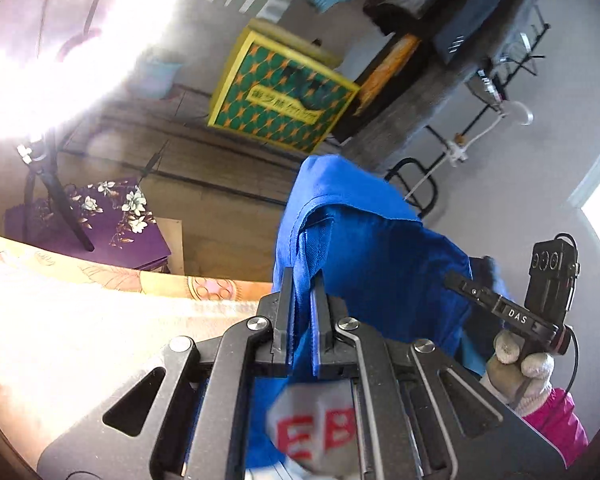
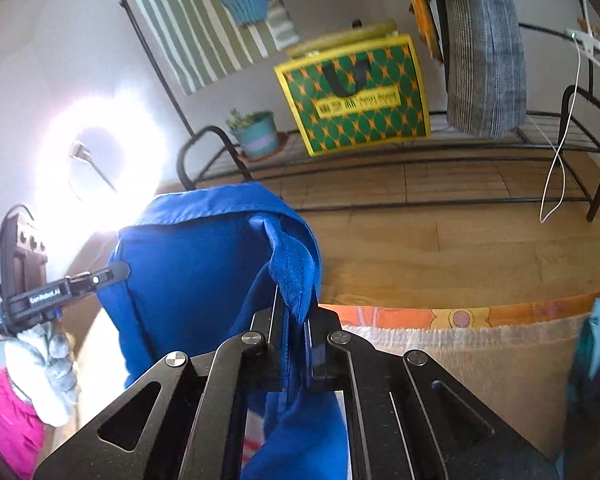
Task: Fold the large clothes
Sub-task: 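Grasp the blue collar with the right gripper beside the left gripper and lift, then lay the jacket back on the bed and open both grippers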
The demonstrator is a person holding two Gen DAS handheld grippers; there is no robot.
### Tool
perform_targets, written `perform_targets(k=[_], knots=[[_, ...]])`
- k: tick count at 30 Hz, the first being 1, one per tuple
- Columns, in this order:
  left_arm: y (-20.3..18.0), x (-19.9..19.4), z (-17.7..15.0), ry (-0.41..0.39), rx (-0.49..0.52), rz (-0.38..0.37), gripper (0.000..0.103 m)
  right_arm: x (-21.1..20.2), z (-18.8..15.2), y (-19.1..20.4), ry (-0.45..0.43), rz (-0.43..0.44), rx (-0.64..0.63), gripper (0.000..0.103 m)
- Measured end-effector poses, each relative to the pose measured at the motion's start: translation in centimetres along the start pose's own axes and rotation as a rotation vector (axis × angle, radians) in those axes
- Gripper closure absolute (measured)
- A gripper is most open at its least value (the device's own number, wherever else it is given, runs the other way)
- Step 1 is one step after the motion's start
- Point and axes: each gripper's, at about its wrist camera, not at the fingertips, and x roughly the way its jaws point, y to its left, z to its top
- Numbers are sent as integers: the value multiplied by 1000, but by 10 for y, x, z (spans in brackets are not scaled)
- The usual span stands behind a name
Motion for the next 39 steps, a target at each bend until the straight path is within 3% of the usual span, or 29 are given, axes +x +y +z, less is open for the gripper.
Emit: perform_targets(k=[6,11,16,21,26,29,33,36,39], knots=[[-36,-68,-28,-25,37,-36,100,-68,-13,51,-31,59,-12,99],[-65,-125,-70,-44,87,-37,101,-121,-41,78,-41,103,-56,99],[-80,-172,-132,-42,113,-24,101,-172,-88,91,-33,151,-48,99],[-79,-202,-214,16,107,-8,101,-205,-155,98,13,156,-55,99],[-70,-206,-292,92,98,47,101,-220,-240,102,66,110,-72,99],[-74,-202,-335,125,156,113,101,-218,-278,104,100,57,-86,99],[-74,-204,-372,147,158,156,101,-219,-307,115,128,-46,-187,99],[-79,-220,-385,130,175,183,101,-229,-314,125,136,-69,-226,97],[-83,-239,-392,116,175,150,101,-253,-322,135,114,-89,-264,94]])
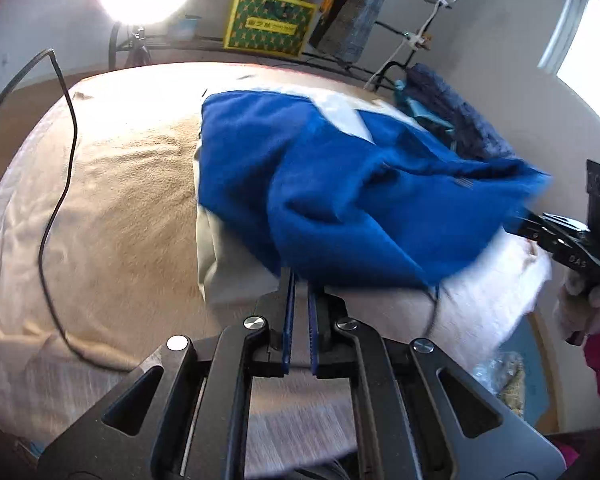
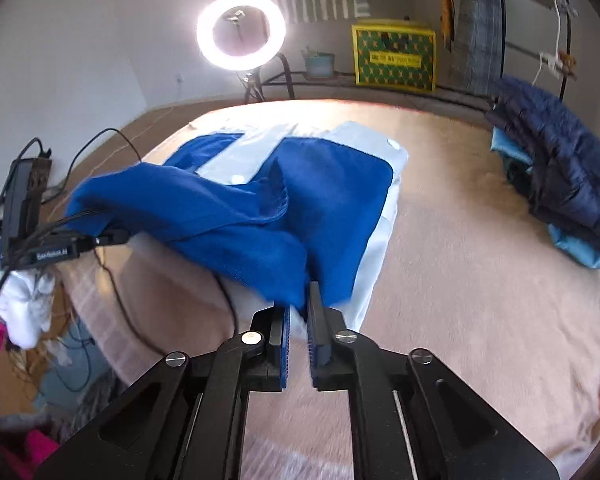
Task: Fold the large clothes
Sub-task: 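Lay the jacket back on the bed and open both grippers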
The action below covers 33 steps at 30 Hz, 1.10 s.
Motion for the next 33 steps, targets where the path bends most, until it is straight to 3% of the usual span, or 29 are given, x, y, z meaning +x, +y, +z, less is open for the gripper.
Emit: perform_targets(k=[3,5,7,9,12,15,18,19,22,23,28,33], knots=[[-4,-26,-13,-27,31,-16,101,-25,-10,-3,-38,11,12,94],[3,-41,-19,-46,-10,-38,98,-38,-17,-9,-58,30,48,92],[12,-50,-18,-69,-64,-58,88,-44,-19,-17,-73,71,107,72],[21,-58,-11,-95,-134,-75,86,-53,-26,-22,-106,113,178,62],[23,-78,-1,-140,-152,-96,86,-68,-30,-26,-142,158,258,62],[18,-123,11,-224,-129,-104,85,-100,-31,-21,-216,165,270,62],[15,-168,25,-307,-114,-106,75,-138,-27,-18,-301,167,251,62],[14,-179,29,-326,-109,-106,68,-152,-24,-18,-334,166,243,59],[9,-211,46,-374,-86,-94,64,-179,-18,-17,-399,141,239,43],[9,-220,53,-384,-88,-93,64,-184,-16,-17,-409,142,236,42],[13,-238,84,-399,-158,-120,58,-188,-9,-13,-391,158,294,42],[21,-225,101,-353,-264,-175,57,-166,-16,-13,-312,158,419,42]])
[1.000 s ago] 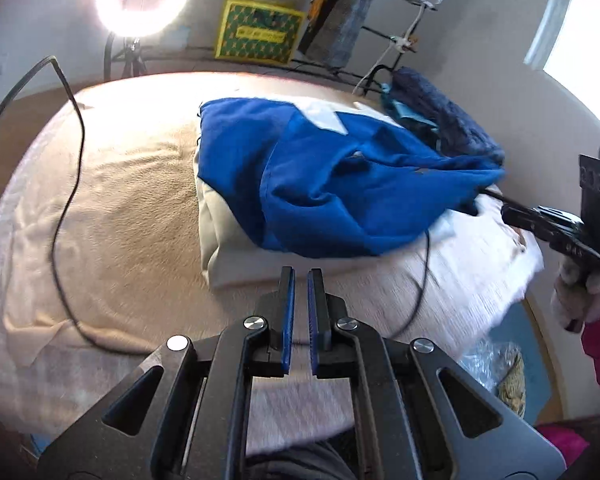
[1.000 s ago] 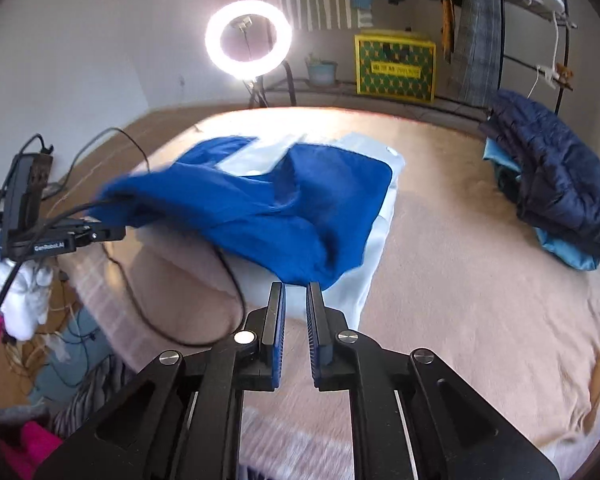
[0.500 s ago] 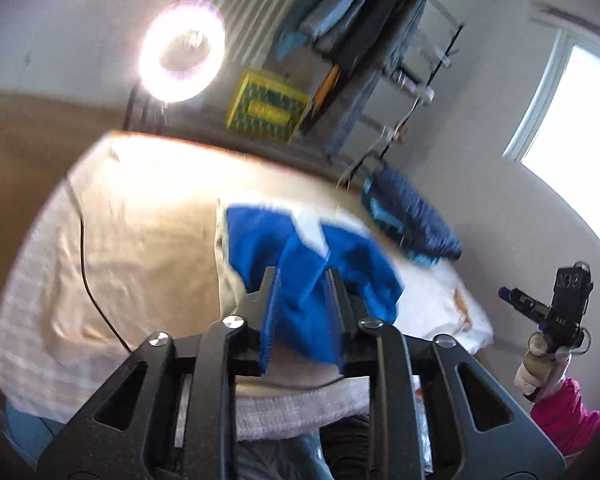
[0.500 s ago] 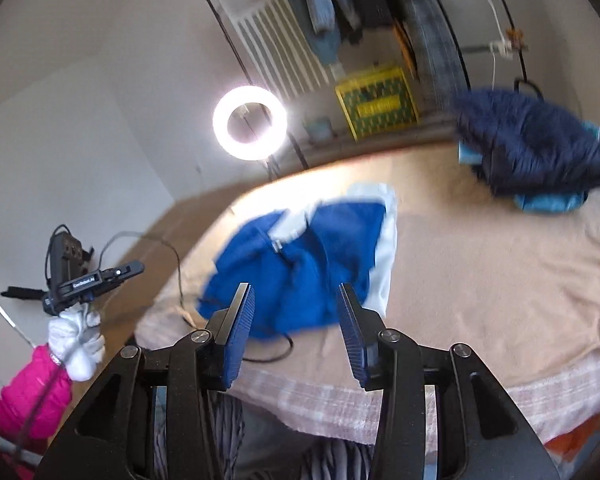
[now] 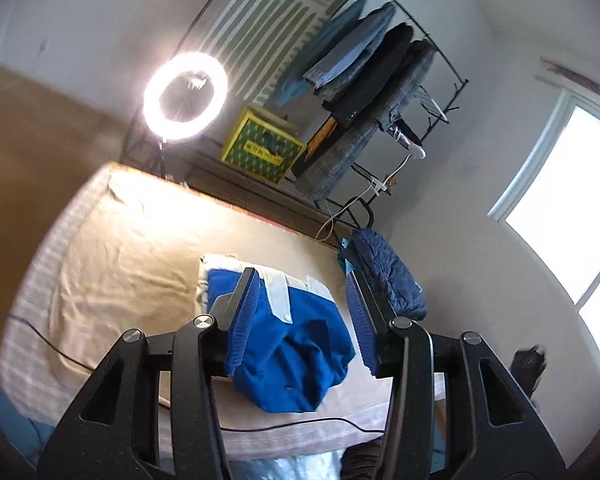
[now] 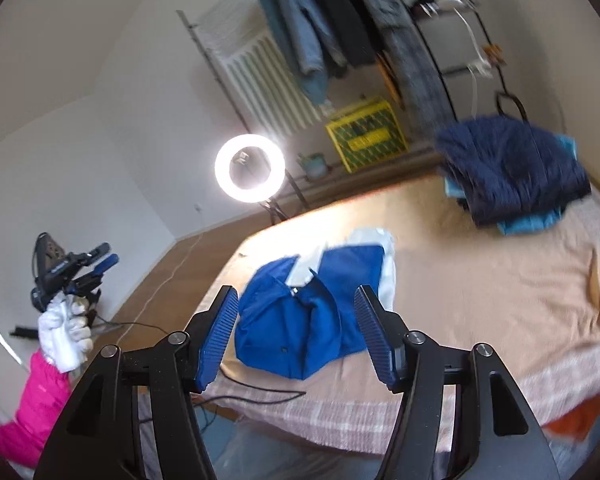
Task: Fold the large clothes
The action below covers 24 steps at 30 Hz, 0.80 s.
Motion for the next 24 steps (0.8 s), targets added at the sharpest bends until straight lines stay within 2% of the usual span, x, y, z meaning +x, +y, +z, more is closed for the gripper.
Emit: perform_targets(k=[5,8,13,18,24], knots=[[0,22,1,42,-17,-18,57,22,-14,-11,86,1,129,42],[7,42,-7,89,-11,-24,57,38,-21,-14,111,-28,164,42],[35,85,-41,230,-63,-40,56,64,-35,-20,166,-62,250,42],[57,130,-86,385,-94,-23,56,87,-43,-23,197,-102,302,42],[69,163,-128,479,-119,30,56,107,-56,-35,252,-132,345,42]])
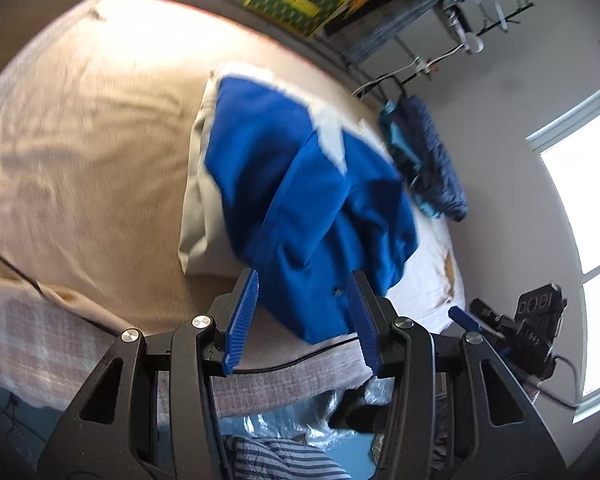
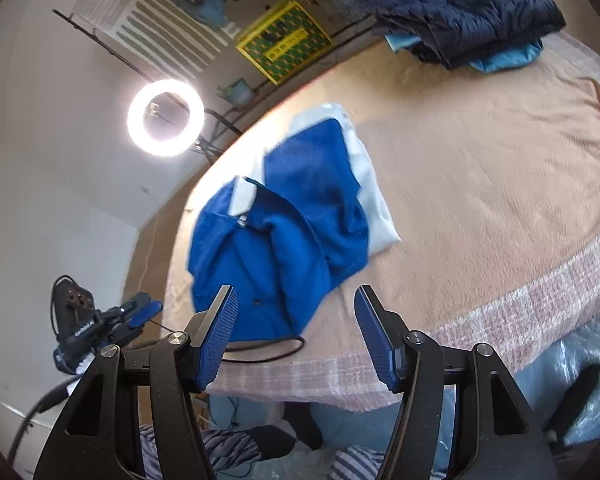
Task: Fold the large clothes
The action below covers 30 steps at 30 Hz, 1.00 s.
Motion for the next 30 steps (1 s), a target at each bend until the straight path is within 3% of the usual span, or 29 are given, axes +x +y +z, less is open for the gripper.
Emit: perform_targets(k=[2,4,8,15,20,21,22,24,27,30], knots=[[1,13,-9,36,-12,-9,56,11,3,-8,27,31,32,42],[5,21,-16,45,-37,-32,54,19,7,-14,15,8,19,42],[24,20,-14,-16,-132,-81,48,44,22,-45,12,-2,53,42],[74,26,27,-114,-317,-125,48,68,47,-73,13,123,100,41],[86,41,56,-122,-339,-155,48,84,56,-57,40,107,-1,41],[84,43,61,-118,-317,-157,50,86,57,-59,46,105,-9,45],[78,46,65,-112,-276,-147,68,88,59,-59,51,100,-22,49],[70,52,69,-90,-222,-109,100,92,62,-61,71,73,-58,85],[62,50,68,-110,-206,-99,101,93,69,-69,101,98,-59,97],[51,37,56,-111,-231,-159,103,82,76,-66,121,108,-63,100]])
